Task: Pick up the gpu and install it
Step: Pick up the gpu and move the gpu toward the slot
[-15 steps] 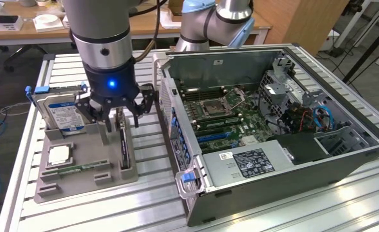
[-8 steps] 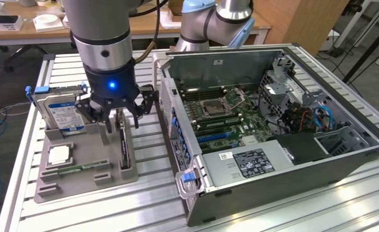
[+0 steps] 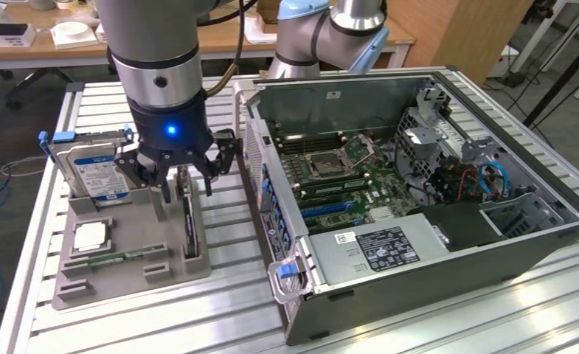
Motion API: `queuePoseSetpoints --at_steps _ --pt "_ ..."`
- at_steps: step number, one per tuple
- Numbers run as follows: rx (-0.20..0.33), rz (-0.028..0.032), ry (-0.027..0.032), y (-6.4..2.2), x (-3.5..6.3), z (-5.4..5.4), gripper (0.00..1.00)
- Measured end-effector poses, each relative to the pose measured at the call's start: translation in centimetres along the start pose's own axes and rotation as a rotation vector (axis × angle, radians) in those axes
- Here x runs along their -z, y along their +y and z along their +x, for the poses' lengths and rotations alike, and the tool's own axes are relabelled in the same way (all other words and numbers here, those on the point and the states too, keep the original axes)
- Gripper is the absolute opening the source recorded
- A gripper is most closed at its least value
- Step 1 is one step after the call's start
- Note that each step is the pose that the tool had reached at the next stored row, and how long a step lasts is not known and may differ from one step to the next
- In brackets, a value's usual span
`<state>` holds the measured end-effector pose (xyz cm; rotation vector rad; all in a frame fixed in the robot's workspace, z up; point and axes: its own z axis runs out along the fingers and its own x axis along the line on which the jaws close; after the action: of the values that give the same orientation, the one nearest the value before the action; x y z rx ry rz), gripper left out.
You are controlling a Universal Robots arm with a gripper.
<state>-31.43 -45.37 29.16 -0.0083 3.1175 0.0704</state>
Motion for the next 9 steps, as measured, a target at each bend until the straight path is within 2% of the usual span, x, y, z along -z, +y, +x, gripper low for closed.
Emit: queuePoseSetpoints --at_steps 7,9 --pt "0.000 0.0000 0.0000 0.00 0.00 0.00 0.60" --pt "0.000 0.0003 -0.0004 0.00 -0.31 0.01 0.60"
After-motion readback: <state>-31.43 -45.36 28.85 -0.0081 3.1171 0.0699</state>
